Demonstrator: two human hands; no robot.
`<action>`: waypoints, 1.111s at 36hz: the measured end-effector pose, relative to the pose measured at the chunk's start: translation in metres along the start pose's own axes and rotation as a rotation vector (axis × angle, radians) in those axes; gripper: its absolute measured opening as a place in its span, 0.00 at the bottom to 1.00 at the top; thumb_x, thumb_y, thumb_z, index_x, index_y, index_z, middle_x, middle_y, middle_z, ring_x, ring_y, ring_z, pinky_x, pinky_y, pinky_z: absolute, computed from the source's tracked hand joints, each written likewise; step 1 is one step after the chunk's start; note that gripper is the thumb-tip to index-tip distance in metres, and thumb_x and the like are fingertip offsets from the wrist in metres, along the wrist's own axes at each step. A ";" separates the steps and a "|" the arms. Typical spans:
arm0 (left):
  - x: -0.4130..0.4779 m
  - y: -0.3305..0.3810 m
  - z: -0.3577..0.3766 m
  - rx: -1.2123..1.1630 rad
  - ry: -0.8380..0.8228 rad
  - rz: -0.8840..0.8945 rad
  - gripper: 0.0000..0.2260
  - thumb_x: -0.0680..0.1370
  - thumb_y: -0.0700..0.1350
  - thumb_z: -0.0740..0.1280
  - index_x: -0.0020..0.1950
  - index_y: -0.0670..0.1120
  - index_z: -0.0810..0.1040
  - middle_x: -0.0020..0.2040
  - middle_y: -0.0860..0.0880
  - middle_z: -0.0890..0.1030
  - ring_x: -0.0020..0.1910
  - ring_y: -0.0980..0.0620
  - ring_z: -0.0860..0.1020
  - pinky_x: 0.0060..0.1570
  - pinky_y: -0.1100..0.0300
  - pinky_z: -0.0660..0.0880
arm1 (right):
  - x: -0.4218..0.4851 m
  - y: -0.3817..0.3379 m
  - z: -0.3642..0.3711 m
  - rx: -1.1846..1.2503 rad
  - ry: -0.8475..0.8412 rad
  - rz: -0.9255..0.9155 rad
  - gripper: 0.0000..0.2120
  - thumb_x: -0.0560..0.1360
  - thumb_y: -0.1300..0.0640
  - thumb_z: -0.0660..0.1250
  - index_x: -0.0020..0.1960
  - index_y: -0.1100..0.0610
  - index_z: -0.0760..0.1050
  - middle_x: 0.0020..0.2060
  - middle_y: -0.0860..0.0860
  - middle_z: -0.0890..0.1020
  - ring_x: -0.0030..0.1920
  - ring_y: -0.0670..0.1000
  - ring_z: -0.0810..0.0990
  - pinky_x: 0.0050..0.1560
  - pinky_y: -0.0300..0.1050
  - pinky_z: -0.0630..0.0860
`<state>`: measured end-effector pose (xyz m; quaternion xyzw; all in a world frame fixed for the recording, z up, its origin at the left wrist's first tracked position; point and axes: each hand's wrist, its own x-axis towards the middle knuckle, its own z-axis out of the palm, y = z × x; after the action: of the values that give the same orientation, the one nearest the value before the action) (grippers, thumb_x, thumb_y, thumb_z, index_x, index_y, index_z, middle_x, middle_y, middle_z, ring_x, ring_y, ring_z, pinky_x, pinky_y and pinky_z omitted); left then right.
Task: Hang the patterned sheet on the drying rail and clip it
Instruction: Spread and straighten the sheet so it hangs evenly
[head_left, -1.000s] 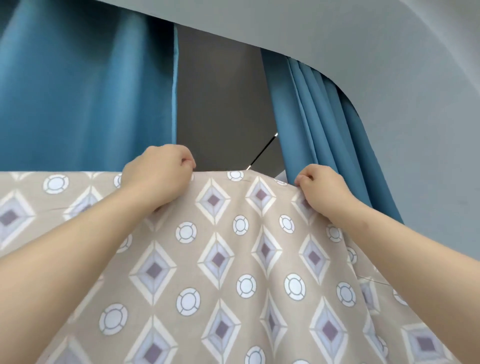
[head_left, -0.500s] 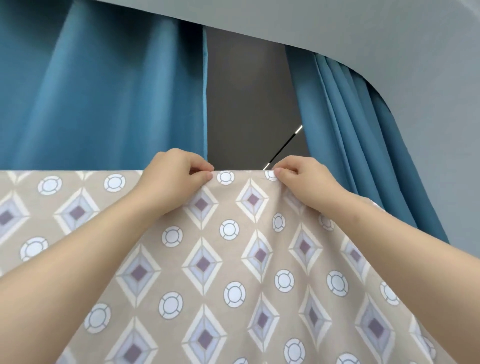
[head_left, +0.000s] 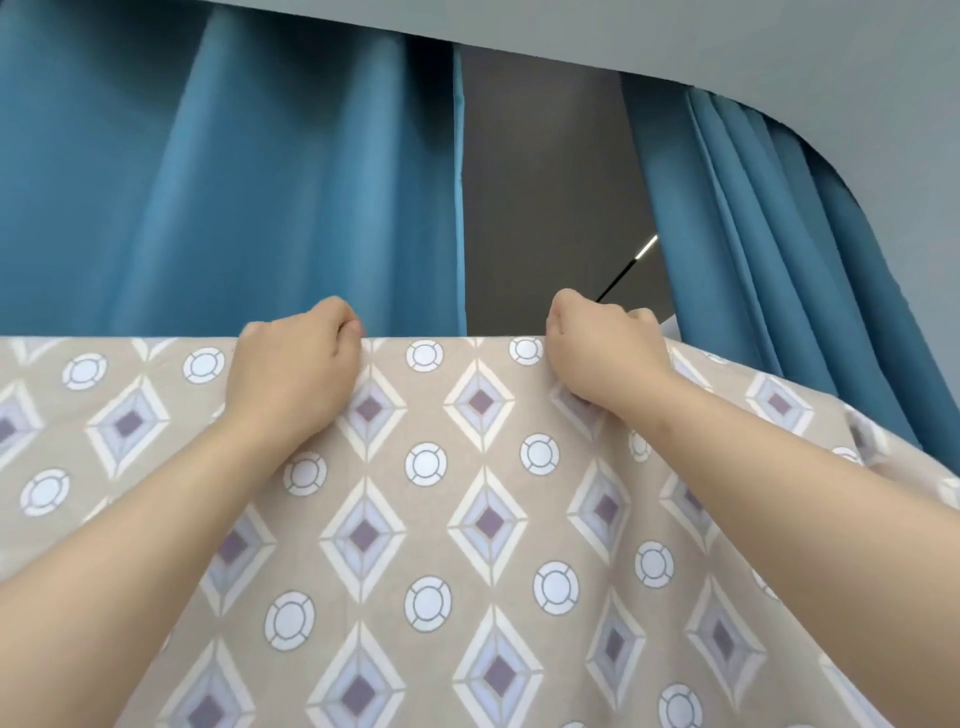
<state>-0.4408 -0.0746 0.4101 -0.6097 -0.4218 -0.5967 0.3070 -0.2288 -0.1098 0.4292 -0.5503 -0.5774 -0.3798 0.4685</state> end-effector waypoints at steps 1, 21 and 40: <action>-0.001 -0.002 0.002 0.023 -0.032 0.021 0.12 0.81 0.45 0.53 0.53 0.44 0.75 0.48 0.43 0.81 0.50 0.41 0.76 0.50 0.54 0.65 | -0.001 -0.005 0.004 -0.005 -0.032 -0.034 0.09 0.80 0.58 0.47 0.44 0.55 0.64 0.37 0.51 0.73 0.37 0.56 0.69 0.50 0.49 0.58; 0.043 -0.004 -0.006 -0.058 -0.550 0.024 0.18 0.83 0.49 0.51 0.54 0.40 0.76 0.45 0.47 0.76 0.42 0.49 0.72 0.40 0.60 0.65 | 0.005 -0.042 0.027 0.022 -0.020 -0.015 0.16 0.79 0.56 0.46 0.38 0.54 0.67 0.38 0.50 0.76 0.43 0.56 0.73 0.52 0.52 0.59; 0.018 -0.072 -0.003 0.147 -0.256 0.095 0.15 0.81 0.54 0.45 0.38 0.49 0.61 0.33 0.56 0.76 0.41 0.47 0.70 0.47 0.55 0.58 | -0.006 -0.083 0.048 0.015 -0.043 -0.097 0.15 0.81 0.52 0.45 0.42 0.55 0.66 0.40 0.50 0.74 0.49 0.55 0.72 0.52 0.51 0.58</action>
<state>-0.5063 -0.0417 0.4189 -0.6758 -0.4708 -0.4666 0.3224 -0.3170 -0.0748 0.4171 -0.5261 -0.6164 -0.3857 0.4410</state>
